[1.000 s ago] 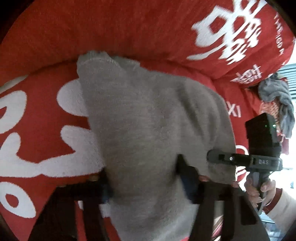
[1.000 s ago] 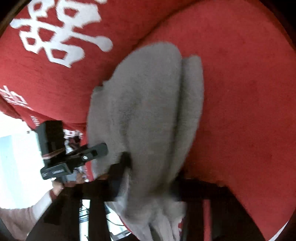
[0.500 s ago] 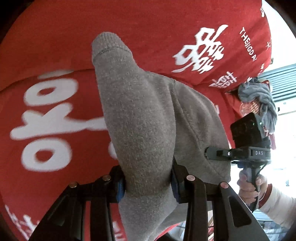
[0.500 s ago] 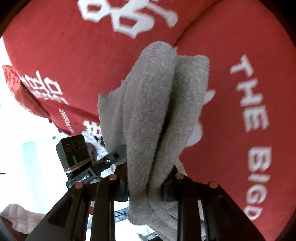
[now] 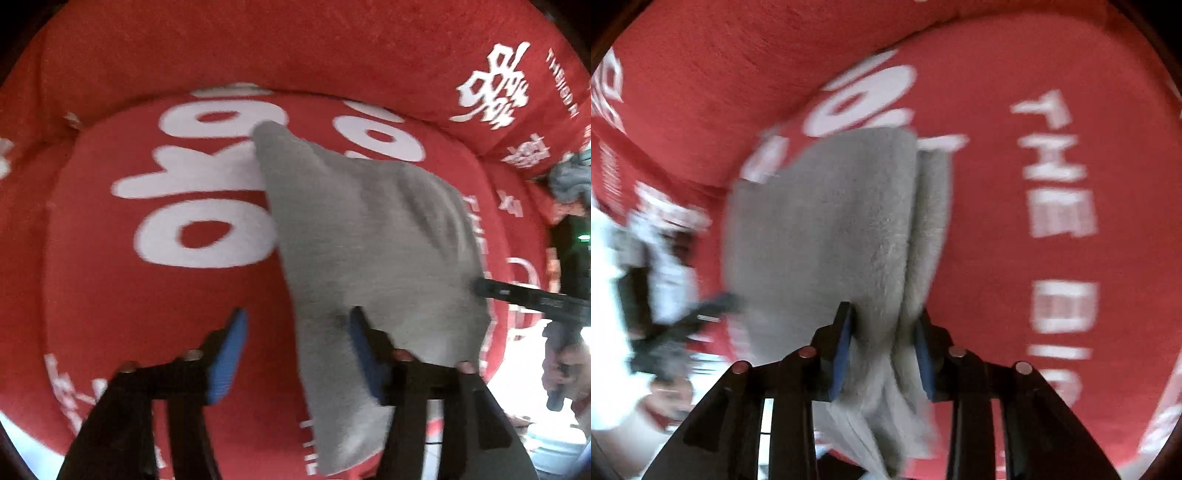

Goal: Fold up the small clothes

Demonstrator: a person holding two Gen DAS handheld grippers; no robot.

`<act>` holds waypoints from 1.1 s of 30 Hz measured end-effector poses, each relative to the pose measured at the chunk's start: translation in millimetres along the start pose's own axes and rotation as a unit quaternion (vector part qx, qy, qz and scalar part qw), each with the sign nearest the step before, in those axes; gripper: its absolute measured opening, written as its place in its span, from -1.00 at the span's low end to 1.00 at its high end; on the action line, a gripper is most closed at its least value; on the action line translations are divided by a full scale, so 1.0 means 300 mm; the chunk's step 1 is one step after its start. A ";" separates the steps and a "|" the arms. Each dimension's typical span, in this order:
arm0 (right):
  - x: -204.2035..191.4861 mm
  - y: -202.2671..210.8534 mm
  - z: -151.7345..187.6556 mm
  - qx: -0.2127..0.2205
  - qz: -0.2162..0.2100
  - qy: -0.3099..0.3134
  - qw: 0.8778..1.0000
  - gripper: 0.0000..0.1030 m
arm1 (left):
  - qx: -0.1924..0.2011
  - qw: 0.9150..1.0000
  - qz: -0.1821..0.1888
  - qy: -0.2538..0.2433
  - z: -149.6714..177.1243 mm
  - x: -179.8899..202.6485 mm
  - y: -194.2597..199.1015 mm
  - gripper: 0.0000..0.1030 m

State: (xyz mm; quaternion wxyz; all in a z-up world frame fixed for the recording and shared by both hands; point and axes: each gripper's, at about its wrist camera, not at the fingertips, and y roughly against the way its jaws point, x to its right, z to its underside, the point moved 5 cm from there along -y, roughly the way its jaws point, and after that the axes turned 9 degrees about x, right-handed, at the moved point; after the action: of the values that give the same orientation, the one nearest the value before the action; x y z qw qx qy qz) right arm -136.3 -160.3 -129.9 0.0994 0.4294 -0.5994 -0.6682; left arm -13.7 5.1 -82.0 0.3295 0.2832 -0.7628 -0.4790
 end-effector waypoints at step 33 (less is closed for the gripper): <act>-0.329 0.143 0.123 0.046 0.143 0.045 0.988 0.66 | -0.020 0.993 -0.117 0.010 0.074 0.065 0.125 1.00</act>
State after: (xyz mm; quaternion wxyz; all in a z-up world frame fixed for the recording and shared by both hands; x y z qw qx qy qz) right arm -117.9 -81.3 -50.3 0.2014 0.3731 -0.6794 -0.5988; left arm -47.5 16.9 -50.3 0.2844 0.3687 -0.7116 -0.5261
